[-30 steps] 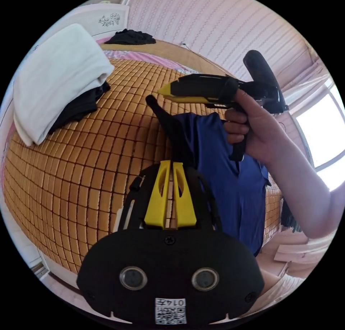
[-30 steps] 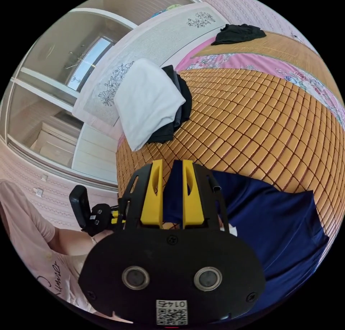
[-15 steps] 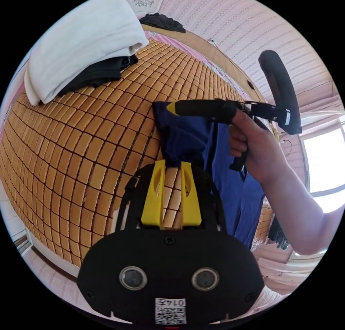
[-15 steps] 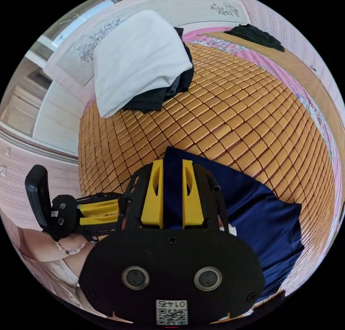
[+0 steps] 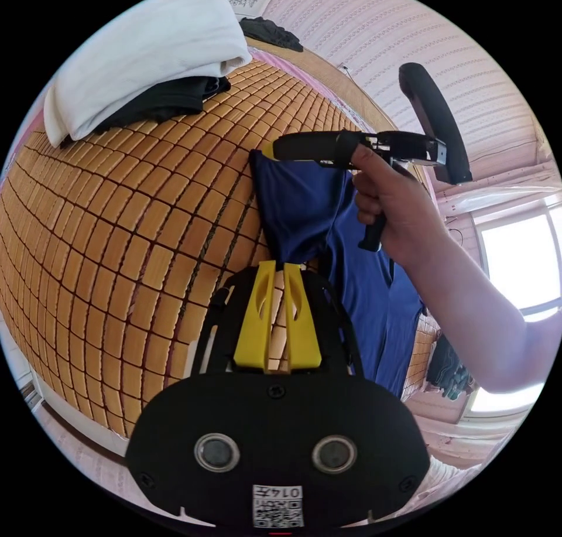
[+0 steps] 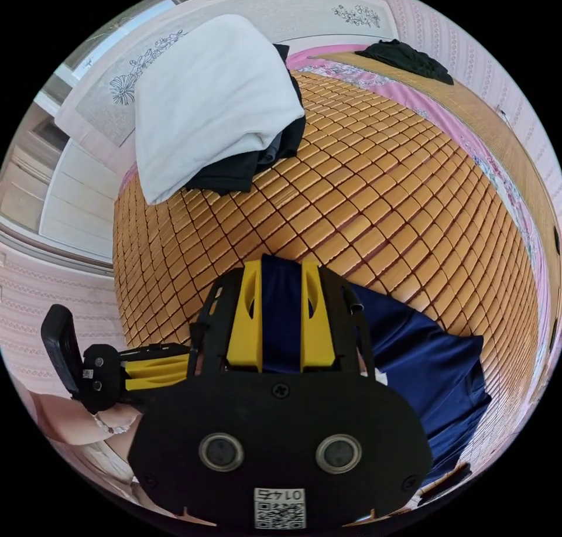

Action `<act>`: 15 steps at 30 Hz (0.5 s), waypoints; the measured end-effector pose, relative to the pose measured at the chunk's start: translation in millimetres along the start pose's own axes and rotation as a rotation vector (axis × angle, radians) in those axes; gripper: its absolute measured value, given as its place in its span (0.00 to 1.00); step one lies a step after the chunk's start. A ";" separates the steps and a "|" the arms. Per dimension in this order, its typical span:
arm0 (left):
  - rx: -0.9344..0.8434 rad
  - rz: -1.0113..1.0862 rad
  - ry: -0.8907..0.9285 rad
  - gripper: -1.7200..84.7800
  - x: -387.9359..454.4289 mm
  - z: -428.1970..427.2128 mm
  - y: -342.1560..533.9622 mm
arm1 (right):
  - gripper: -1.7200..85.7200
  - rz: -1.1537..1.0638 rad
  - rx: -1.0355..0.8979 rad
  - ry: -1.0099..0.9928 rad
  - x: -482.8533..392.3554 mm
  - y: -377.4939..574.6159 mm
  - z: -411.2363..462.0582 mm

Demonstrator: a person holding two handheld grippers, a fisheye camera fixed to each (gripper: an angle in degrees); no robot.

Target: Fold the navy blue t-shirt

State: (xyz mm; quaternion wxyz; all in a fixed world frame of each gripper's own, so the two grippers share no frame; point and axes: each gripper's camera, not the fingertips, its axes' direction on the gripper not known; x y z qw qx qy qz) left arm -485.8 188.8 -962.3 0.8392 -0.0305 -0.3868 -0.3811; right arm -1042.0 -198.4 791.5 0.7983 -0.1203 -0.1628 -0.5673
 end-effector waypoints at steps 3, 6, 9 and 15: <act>0.003 0.014 -0.001 0.03 -0.8 -1.8 0.3 | 0.13 -0.054 -0.016 0.092 -17.0 -1.3 7.7; 0.002 0.017 -0.001 0.03 -0.5 -3.1 0.3 | 0.11 -0.085 -0.027 0.157 -25.1 -1.9 9.5; 0.003 0.023 -0.001 0.03 1.1 -3.4 0.3 | 0.11 -0.061 -0.020 0.140 -20.8 0.7 6.8; 0.016 0.025 -0.014 0.02 10.6 -2.4 3.5 | 0.07 -0.025 -0.008 0.103 -6.5 8.8 -1.5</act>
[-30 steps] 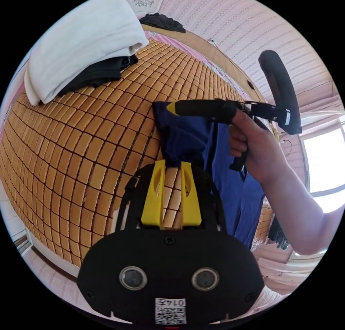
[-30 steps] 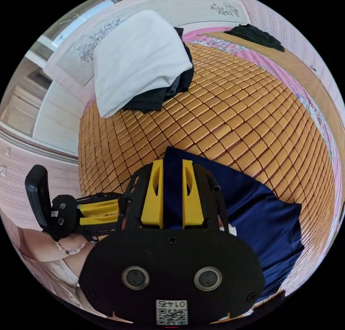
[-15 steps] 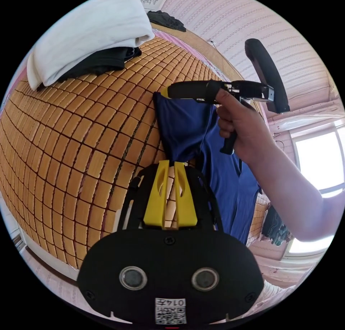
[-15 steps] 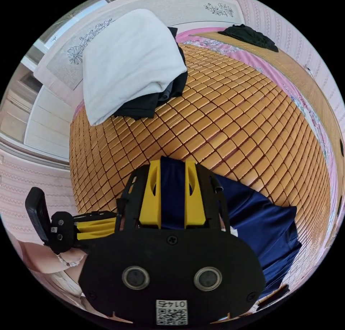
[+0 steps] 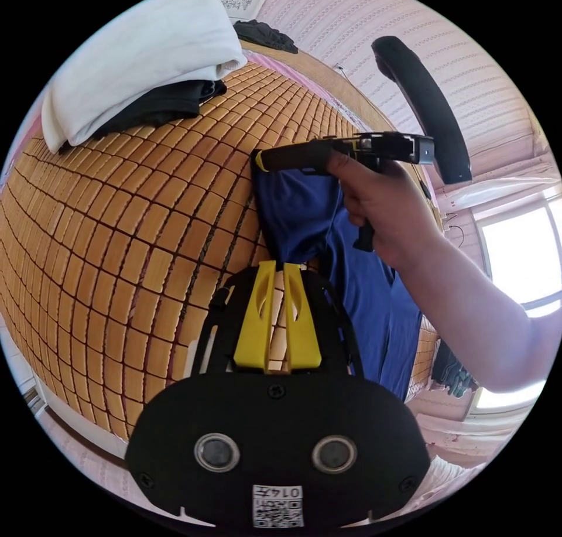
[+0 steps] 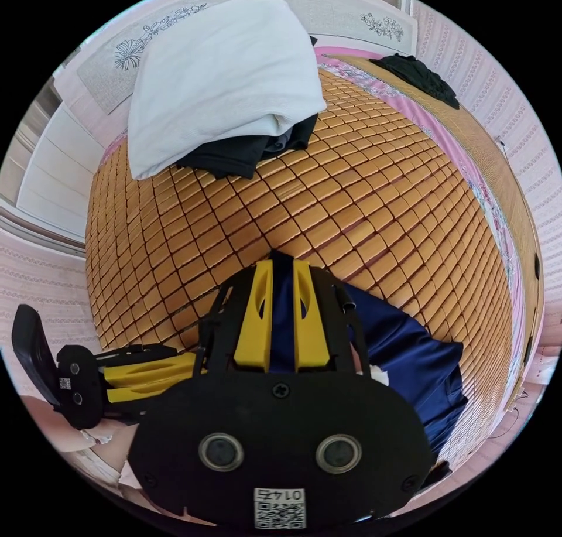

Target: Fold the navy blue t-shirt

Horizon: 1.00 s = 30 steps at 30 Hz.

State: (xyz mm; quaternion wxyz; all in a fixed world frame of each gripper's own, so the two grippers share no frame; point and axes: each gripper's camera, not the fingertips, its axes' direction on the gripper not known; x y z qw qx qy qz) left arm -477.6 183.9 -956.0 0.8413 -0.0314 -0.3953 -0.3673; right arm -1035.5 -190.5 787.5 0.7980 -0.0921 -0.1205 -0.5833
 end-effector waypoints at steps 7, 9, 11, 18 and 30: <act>0.003 0.041 -0.027 0.01 20.8 3.7 0.2 | 0.03 0.143 0.145 -0.191 53.4 39.9 -28.7; 0.035 0.077 -0.046 0.01 35.3 -0.4 -0.5 | 0.03 0.246 0.272 -0.267 84.4 72.1 -59.8; 0.101 0.133 -0.034 0.01 52.2 -11.3 -0.5 | 0.03 0.315 0.373 -0.302 107.3 104.0 -88.4; 0.155 0.556 0.169 0.05 162.2 -22.9 13.8 | 0.04 0.619 0.371 -0.205 166.8 265.9 -142.1; -0.094 0.736 0.023 0.09 234.9 74.7 13.8 | 0.10 0.434 0.196 -0.079 185.3 238.4 -124.2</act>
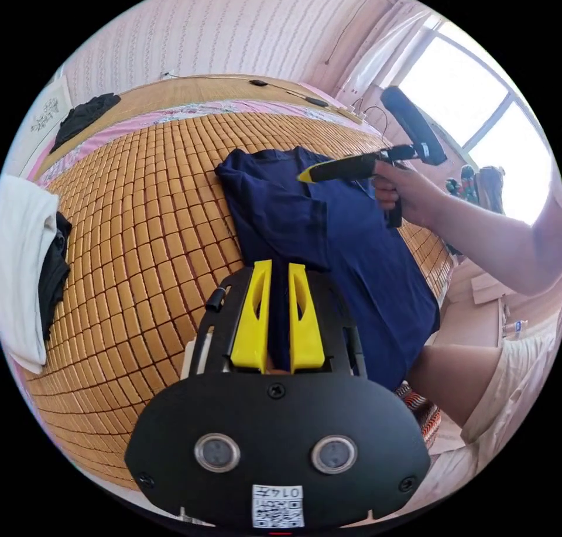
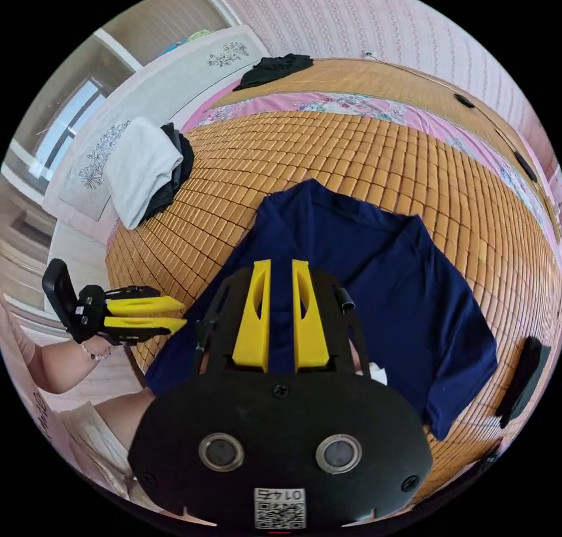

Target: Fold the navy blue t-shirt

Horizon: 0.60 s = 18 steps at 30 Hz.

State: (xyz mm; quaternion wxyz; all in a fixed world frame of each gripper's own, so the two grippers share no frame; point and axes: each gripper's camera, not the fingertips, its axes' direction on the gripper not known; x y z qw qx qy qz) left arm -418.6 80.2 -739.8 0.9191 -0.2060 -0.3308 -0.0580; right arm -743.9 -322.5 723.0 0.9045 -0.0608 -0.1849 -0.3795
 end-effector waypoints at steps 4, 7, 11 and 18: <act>-0.058 0.044 -0.024 0.10 15.7 38.4 -25.5 | 0.11 -0.062 -0.044 0.009 -0.7 -30.5 22.8; -0.147 0.036 -0.040 0.08 18.9 75.1 -38.8 | 0.06 -0.076 -0.142 -0.057 4.2 -40.9 36.6; -0.084 -0.013 -0.032 0.04 17.8 73.1 -46.2 | 0.04 -0.145 -0.071 -0.080 -3.0 -45.5 14.7; 0.027 -0.231 -0.086 0.05 -20.7 57.1 -36.1 | 0.05 -0.235 -0.121 -0.072 -21.8 -68.9 27.6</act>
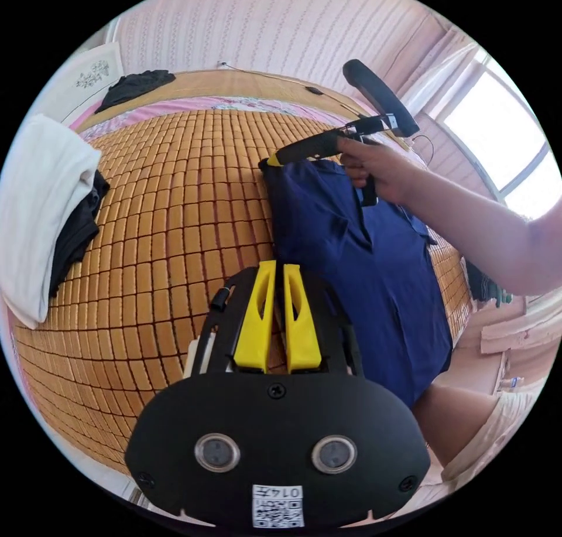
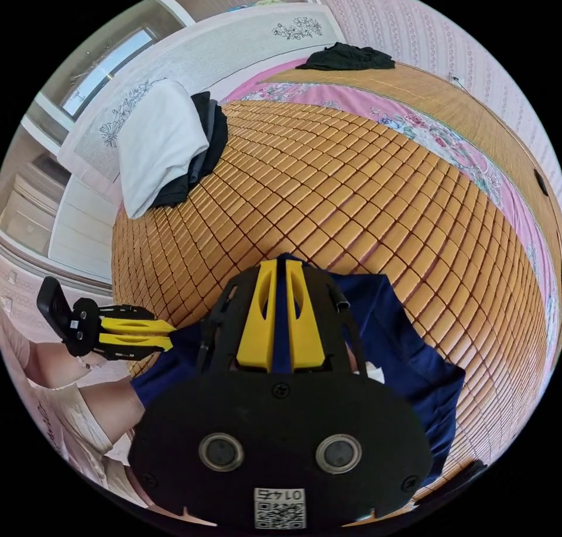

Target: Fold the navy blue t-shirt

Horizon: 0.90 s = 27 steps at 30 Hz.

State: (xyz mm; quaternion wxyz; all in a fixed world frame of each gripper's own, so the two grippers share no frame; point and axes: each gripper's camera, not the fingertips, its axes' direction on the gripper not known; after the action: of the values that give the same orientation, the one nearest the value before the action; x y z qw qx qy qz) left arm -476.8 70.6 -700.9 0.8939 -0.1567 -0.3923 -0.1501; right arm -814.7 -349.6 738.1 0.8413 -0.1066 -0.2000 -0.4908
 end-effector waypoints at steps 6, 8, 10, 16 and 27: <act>-0.068 -0.040 0.000 0.09 0.7 22.7 -6.1 | 0.09 0.066 0.138 0.054 14.5 21.8 -58.5; -0.049 -0.048 0.012 0.09 3.5 17.1 -7.5 | 0.09 0.118 0.179 0.080 21.1 49.6 -80.8; -0.030 -0.030 0.042 0.09 10.4 9.4 -11.7 | 0.10 0.184 0.189 0.119 26.7 87.2 -96.9; -0.068 0.157 0.176 0.08 72.5 21.0 -49.6 | 0.13 0.551 0.072 0.328 42.6 251.4 -132.2; -0.189 0.638 0.238 0.08 300.2 144.3 -179.8 | 0.14 0.931 0.194 0.341 79.6 416.2 -183.2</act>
State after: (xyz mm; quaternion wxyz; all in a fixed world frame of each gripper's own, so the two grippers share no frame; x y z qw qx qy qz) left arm -447.2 -78.5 -354.3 0.9168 -0.3347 -0.2009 0.0838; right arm -375.9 -274.5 615.9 0.9976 -0.0242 -0.0357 -0.0532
